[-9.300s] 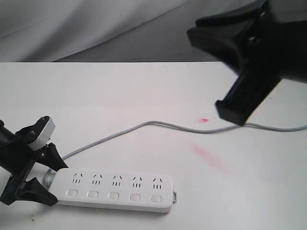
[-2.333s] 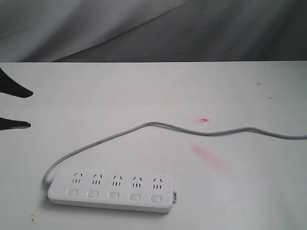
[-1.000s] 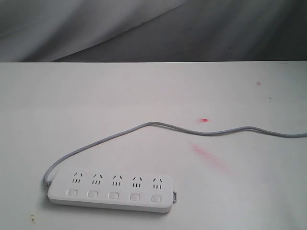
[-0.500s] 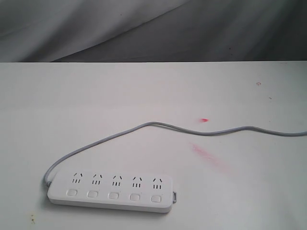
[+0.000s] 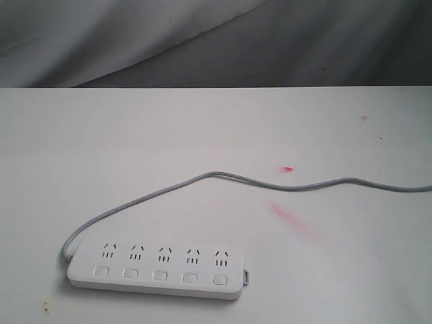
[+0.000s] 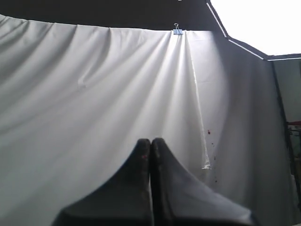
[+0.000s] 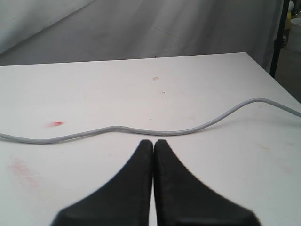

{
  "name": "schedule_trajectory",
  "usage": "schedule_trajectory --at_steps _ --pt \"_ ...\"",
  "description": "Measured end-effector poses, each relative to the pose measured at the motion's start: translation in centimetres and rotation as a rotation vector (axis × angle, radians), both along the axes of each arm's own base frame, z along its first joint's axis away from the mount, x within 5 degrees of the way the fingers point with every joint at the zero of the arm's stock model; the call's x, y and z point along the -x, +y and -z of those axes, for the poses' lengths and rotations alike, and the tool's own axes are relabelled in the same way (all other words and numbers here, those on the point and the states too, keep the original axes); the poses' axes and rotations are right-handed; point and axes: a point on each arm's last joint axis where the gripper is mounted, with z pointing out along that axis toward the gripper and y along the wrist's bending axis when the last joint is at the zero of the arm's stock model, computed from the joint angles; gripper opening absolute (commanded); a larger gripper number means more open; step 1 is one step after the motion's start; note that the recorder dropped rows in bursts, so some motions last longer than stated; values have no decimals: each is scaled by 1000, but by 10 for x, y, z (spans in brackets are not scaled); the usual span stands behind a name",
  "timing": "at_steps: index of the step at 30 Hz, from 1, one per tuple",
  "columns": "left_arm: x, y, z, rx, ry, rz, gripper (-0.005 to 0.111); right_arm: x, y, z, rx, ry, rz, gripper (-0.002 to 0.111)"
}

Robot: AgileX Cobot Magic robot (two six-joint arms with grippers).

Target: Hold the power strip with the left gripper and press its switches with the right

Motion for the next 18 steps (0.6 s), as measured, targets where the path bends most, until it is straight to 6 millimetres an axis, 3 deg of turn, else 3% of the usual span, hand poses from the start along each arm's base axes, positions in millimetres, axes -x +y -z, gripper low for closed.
schedule_trajectory --at_steps 7,18 --pt "-7 1 26 30 21 -99 0 0 0 0 0 0 0 0" --pt "-43 1 84 121 228 -93 0 0 0 0 0 0 0 0"
